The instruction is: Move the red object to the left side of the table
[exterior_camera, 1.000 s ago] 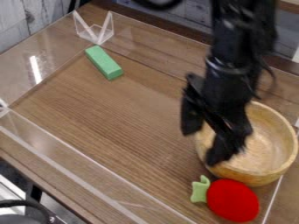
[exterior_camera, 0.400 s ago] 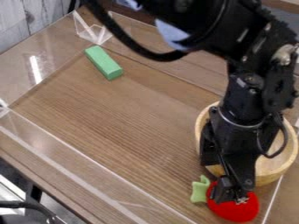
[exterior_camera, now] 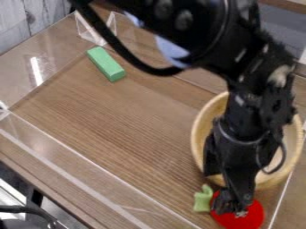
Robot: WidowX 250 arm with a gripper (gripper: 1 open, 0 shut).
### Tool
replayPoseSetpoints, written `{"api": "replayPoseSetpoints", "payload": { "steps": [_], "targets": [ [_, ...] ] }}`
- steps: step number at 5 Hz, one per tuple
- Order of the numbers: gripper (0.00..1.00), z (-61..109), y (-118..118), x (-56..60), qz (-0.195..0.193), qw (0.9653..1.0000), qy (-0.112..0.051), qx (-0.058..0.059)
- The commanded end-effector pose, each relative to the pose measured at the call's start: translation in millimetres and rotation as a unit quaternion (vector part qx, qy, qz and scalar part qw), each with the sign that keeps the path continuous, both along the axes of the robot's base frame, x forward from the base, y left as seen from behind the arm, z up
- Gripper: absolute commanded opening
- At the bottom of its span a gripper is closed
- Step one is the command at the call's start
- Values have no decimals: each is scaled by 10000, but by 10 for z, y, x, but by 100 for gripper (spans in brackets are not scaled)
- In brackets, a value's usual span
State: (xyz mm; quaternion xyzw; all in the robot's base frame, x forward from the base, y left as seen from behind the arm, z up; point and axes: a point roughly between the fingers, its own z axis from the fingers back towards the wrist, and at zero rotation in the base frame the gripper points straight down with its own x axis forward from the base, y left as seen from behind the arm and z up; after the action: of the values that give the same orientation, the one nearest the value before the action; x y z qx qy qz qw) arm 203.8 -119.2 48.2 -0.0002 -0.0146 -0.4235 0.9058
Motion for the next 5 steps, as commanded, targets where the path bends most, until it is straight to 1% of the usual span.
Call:
{"api": "replayPoseSetpoints", "payload": {
  "steps": [1, 3, 5],
  "targets": [
    [100, -55, -4, 49, -49, 9999, -126, -55],
    [100, -195, 16, 40, -74, 9999, -77, -58],
    [100, -268, 49, 52, -81, 9999, -44, -41]
  ]
}}
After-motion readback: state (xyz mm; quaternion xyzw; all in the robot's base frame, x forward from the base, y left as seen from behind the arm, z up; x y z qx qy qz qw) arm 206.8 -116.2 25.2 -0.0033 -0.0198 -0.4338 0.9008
